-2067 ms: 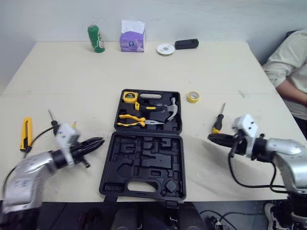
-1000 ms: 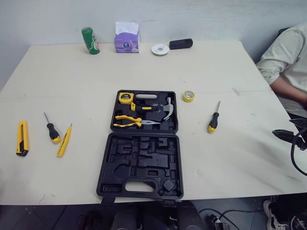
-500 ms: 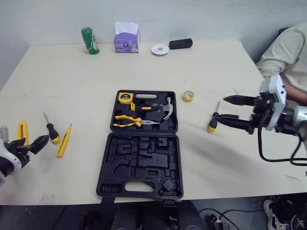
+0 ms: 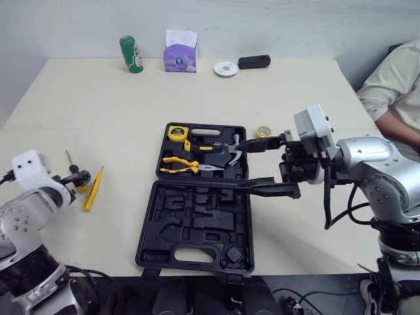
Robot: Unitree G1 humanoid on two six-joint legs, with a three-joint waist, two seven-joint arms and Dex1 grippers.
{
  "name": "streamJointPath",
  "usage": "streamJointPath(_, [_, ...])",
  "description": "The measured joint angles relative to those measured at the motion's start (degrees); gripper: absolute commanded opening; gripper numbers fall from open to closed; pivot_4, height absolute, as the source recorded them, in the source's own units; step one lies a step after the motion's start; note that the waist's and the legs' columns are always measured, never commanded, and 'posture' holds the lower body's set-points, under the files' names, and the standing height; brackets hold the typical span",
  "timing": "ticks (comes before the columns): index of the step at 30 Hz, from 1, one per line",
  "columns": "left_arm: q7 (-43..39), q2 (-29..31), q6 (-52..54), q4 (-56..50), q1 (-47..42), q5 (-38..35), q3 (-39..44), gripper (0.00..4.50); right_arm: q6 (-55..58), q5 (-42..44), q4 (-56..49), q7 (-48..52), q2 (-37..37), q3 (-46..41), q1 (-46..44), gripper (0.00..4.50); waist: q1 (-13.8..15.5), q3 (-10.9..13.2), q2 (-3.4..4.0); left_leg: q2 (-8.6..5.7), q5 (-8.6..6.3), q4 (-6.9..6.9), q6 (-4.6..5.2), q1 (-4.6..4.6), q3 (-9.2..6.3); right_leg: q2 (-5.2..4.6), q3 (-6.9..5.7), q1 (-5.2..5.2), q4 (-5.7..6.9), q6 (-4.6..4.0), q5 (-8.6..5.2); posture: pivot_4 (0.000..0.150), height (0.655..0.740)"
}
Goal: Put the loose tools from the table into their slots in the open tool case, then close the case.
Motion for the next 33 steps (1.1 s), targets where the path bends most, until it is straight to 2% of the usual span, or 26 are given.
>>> streamJointPath(4, [2.4, -3.3, 1.0, 1.7, -3.7, 3.2, 0.6, 4.44, -0.2, -0.1, 0.0, -0.1, 0.8, 0.6, -0.1, 4.42, 0.0, -0.1, -0.12, 0.00, 0.00, 0.00, 0.01, -0.01, 0.00, 0.01, -0.01, 0.01, 0.00, 0.01, 0.01, 0.150, 0.7316])
streamJointPath(18, [1.6, -2.6, -1.3, 4.0, -4.2, 10.3, 2.8, 4.44, -1.3, -0.2, 0.1, -1.0, 1.6, 0.6, 0.3, 4.42, 0.0, -0.1, -0.16, 0.05, 0.04, 0.00, -0.06, 0.01, 0.02, 0.06, 0.01, 0.00, 0.00, 0.00, 0.01, 0.150, 0.7316])
streamJointPath(19, [1.4, -2.6, -1.6, 4.1, -4.2, 10.5, 2.7, 3.91, -1.3, -0.2, 0.1, -1.1, 1.8, 0.6, 0.3, 4.50, 0.0, -0.1, -0.16, 0.05, 0.04, 0.00, -0.06, 0.01, 0.02, 0.06, 0.01, 0.00, 0.00, 0.00, 0.01, 0.150, 0.7316])
streamJointPath(20, [1.2, -2.6, -1.9, 4.4, -4.2, 10.6, 2.8, 3.67, -1.3, -0.1, 0.1, -1.3, 2.0, 0.6, 0.3, 4.50, 0.0, -0.1, -0.16, 0.05, 0.04, 0.00, -0.06, 0.01, 0.02, 0.06, 0.02, 0.00, 0.00, 0.00, 0.01, 0.150, 0.7316])
streamJointPath(23, [0.7, -2.6, -3.4, 5.7, -4.2, 11.2, 2.6, 2.31, -1.3, -0.1, 0.1, -1.9, 2.3, 0.6, 0.3, 4.50, 0.0, -0.1, -0.16, 0.05, 0.04, 0.00, -0.06, 0.02, 0.02, 0.06, 0.02, 0.00, 0.00, 0.00, 0.01, 0.150, 0.7316])
streamJointPath(33, [-0.6, -3.0, -4.0, 6.2, -4.5, 11.9, 2.2, 2.31, -1.2, 0.0, -0.6, -3.2, 2.3, 0.6, 1.3, 4.50, 0.1, -0.1, -0.18, 0.03, 0.04, 0.00, -0.05, 0.02, 0.01, 0.02, 0.01, 0.00, 0.00, 0.00, 0.01, 0.150, 0.7316])
